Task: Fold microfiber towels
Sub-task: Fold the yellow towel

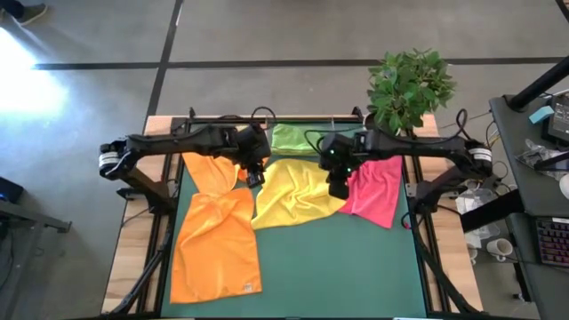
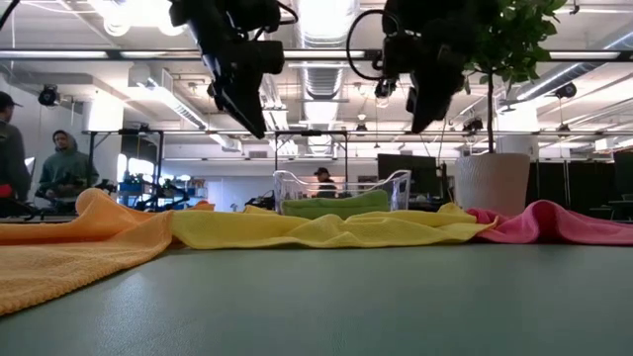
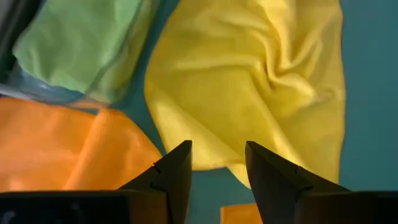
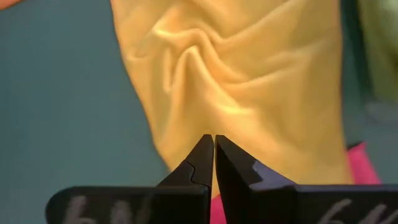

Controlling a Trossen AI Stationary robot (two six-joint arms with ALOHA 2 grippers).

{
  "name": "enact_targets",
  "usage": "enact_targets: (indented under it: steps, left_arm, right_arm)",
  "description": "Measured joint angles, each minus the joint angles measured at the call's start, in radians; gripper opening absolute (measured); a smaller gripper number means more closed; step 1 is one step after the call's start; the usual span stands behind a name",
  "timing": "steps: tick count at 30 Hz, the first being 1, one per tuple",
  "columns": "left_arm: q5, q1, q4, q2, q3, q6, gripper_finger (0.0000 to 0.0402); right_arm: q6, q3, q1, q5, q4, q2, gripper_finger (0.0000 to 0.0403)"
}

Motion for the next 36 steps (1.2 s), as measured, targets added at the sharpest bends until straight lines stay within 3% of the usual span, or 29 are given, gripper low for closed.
enact_targets:
  steps: [9, 16, 29, 36]
  left_arm:
    - [-0.002, -0.056, 0.01, 0.0, -0.026, -0.008, 0.0135]
    - [-0.002, -0.084, 0.081, 0.0, -0.085, -0.107, 0.0135]
    - [-0.002, -0.205, 0.209, 0.0, -0.217, -0.342, 0.0135]
    - [-0.003, -0.314, 0.241, 0.027, -0.232, -0.37, 0.0135]
  right_arm:
    - [0.108, -0.184, 0.042, 0.001, 0.077, -0.097, 0.0008]
    - [0.115, -0.298, 0.054, 0.001, 0.119, -0.156, 0.0008]
    - [-0.054, -0.38, 0.054, 0.0, 0.243, -0.176, 0.0009]
    - [-0.197, -0.381, 0.056, -0.043, 0.266, -0.176, 0.001]
